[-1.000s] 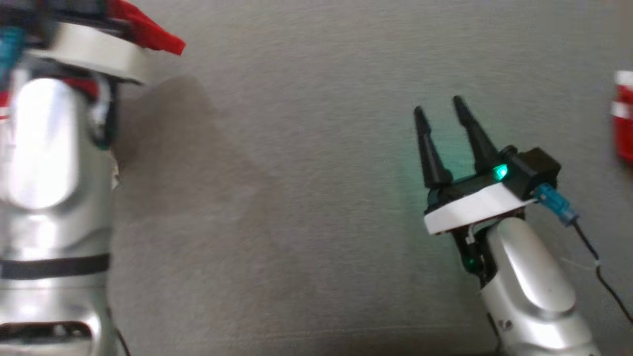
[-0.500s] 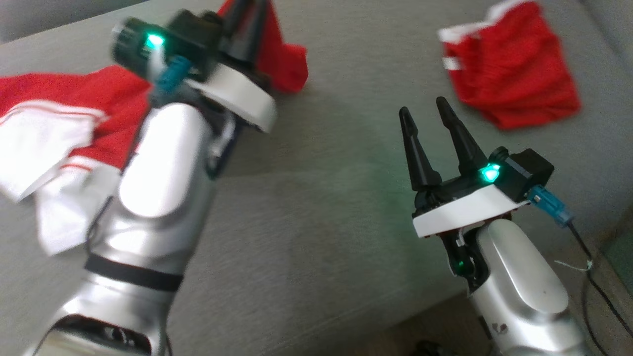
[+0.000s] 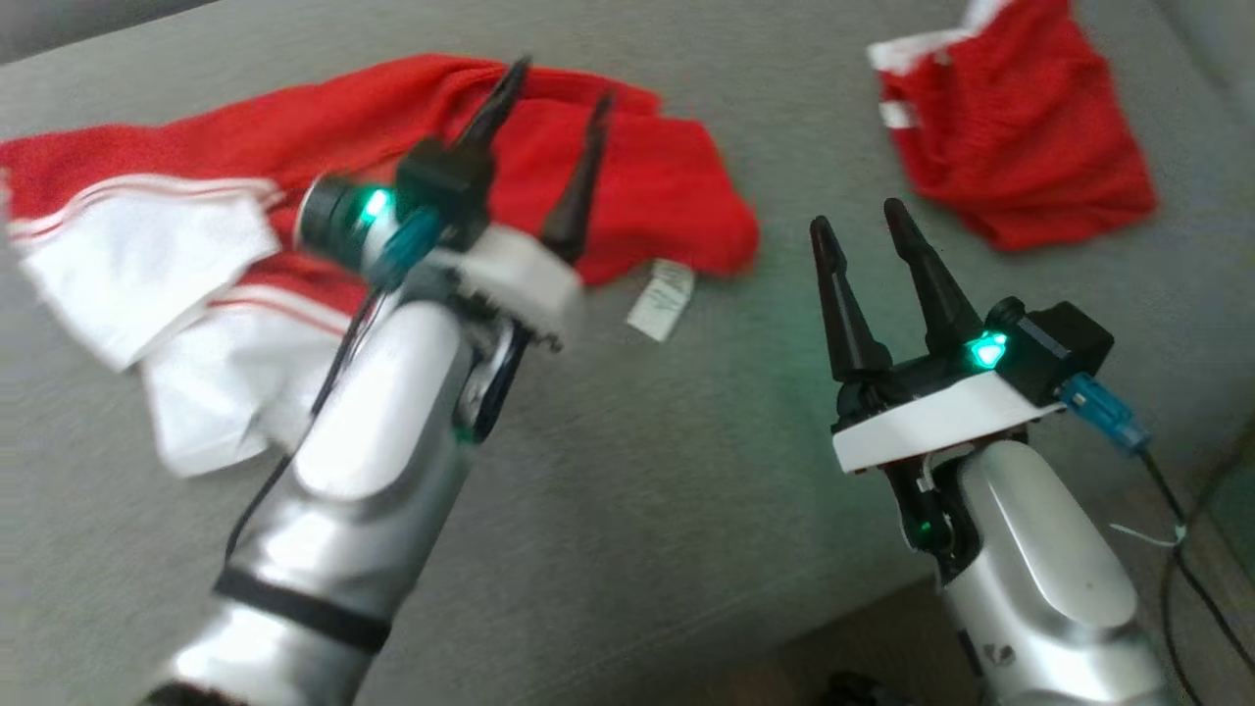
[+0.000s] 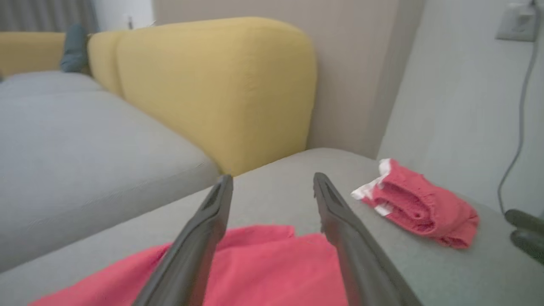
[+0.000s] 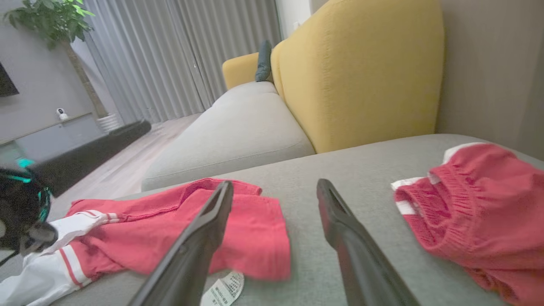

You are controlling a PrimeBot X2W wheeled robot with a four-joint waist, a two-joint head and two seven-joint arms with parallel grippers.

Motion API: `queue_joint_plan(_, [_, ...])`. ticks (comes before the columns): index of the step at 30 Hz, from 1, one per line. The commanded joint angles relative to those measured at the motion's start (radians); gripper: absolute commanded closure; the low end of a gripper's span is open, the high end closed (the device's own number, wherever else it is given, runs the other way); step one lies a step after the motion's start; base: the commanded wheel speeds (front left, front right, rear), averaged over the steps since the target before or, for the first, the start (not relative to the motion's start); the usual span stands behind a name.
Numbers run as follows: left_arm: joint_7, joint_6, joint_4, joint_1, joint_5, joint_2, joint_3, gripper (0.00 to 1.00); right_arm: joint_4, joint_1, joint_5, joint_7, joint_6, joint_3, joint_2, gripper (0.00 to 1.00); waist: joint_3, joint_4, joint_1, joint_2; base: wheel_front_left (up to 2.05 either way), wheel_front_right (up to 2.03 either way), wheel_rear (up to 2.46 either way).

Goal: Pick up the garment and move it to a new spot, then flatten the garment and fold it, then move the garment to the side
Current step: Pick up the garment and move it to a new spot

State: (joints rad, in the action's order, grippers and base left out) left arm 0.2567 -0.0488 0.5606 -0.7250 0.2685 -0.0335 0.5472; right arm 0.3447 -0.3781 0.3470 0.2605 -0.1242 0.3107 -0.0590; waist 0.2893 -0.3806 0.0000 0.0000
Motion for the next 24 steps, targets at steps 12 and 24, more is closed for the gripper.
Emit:
queue_joint_plan(12, [0.005,-0.063,-0.186,0.336,-0.031,-0.038,-0.325,0.0,0.057,0.004,-0.087,0.001,-0.007,-0.043,0.009,0.0,-0.057,0.253,0.0,0.0,0.0,0.0,0.0])
queue_joint_plan(24, [0.005,-0.051,-0.254,0.53,-0.068,-0.018,-0.45,0.0,0.118,0.061,-0.126,0.001,-0.007,-0.091,0.009,0.0,-0.14,0.339,0.0,0.0,0.0,0.0,0.0])
